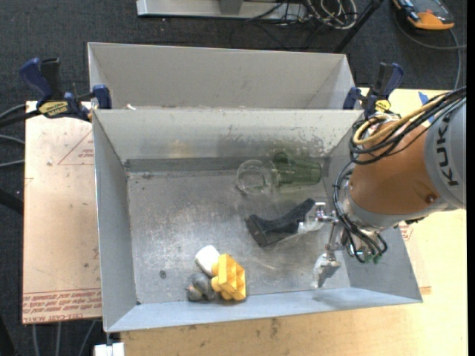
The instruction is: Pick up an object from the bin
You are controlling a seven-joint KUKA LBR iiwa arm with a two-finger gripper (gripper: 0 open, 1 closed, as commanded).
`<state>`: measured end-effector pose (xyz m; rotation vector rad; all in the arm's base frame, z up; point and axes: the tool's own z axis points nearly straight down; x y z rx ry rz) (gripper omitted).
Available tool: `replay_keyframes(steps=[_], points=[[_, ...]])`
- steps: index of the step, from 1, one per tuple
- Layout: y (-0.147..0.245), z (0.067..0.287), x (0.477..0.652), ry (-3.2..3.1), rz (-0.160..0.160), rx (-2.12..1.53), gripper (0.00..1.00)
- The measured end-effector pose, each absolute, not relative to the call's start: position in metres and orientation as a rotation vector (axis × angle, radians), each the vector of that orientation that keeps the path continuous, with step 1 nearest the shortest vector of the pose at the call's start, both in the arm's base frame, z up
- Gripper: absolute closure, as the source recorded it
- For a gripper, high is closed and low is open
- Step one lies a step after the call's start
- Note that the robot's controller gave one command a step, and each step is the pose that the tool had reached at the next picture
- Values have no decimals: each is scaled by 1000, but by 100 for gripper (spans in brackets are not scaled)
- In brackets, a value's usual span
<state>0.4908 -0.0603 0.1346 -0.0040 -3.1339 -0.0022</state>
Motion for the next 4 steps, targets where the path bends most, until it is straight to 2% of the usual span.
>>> replay_keyframes(steps=[2,3,4], points=[[-60,138,493,-3141,-1,0,0],[-40,114,532,-3157,9,43,0],[-18,80,553,-3152,-2,78,0]])
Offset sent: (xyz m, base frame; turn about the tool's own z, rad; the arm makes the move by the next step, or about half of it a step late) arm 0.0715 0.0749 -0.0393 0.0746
